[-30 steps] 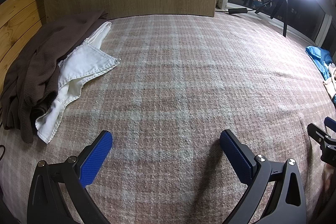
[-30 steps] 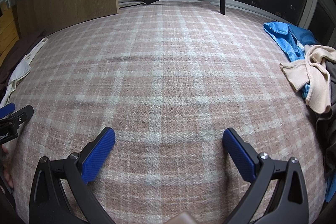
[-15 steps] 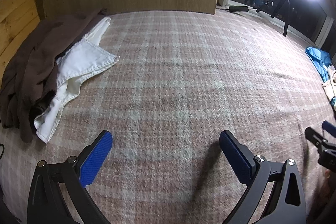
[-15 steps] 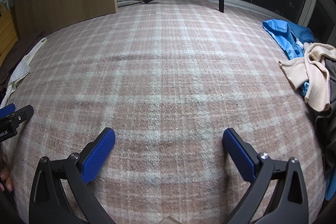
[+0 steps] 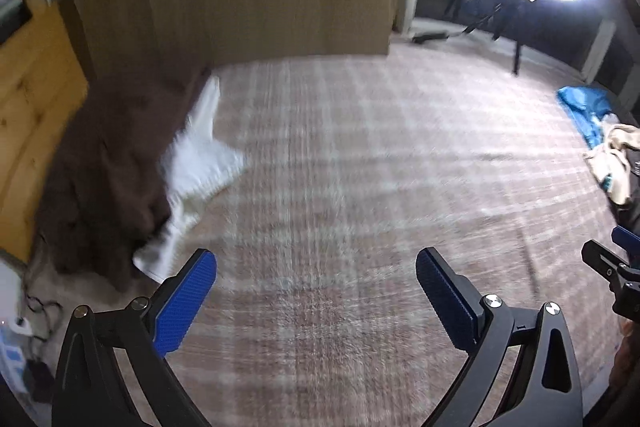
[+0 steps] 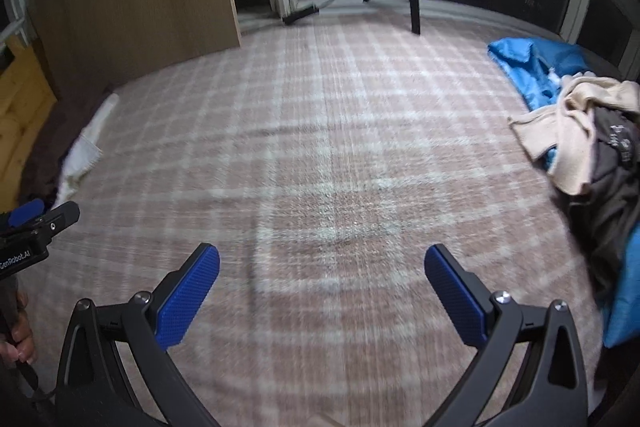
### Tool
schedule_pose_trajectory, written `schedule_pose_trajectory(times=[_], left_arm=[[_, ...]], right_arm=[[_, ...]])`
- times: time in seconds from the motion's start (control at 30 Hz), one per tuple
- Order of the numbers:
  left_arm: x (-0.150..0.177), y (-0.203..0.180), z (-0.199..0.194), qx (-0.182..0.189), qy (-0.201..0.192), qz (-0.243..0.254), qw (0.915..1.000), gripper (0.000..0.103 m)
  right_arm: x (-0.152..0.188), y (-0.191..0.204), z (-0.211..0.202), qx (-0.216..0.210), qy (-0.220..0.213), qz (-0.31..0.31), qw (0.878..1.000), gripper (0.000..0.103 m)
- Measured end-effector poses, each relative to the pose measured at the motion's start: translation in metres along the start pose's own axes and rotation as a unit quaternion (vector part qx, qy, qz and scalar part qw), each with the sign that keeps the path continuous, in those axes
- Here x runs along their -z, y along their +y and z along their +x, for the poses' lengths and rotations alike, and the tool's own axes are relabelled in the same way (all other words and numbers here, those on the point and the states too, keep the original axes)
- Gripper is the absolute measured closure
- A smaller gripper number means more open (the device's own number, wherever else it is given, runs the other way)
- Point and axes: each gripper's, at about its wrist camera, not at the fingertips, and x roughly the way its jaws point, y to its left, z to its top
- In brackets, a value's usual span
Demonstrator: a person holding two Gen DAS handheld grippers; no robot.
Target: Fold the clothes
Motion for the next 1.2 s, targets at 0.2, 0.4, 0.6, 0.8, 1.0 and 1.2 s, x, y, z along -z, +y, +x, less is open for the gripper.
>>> schedule_pose_trajectory(times=[0.2,0.4,0.6,0.8,1.0,1.2], left_arm=[[-0.007,-0.01,-0.049,0.028,-0.047,0.024,0.9982,0.002],[0.0,-0.02,-0.077,0.047,-0.075,0.044,0.9951,0.002],[-0.007,-0.027,-0.091,0.063,-0.087,0.045,0.9932,0.002],[-0.013,-0.061,-0.094,0.066,-0.094,0.062,0.9915,0.002],[-0.027,-0.117,-0.094,0.065,-0.089,0.068,0.9916,0.002],[-0.042,-0.177,-0.091,0.07,-0.081,0.073,0.9916,0.002]], right_arm=[[0.001,-0.007,-0.053,0.005,-0.041,0.031,0.999,0.0],[0.008,-0.029,-0.091,0.027,-0.068,0.056,0.996,0.0],[0.025,-0.071,-0.127,0.071,-0.101,0.07,0.99,0.0],[0.032,-0.147,-0.152,0.099,-0.134,0.119,0.979,0.0],[0.021,-0.242,-0.173,0.139,-0.155,0.144,0.967,0.0],[0.0,-0.339,-0.179,0.16,-0.154,0.142,0.965,0.0]])
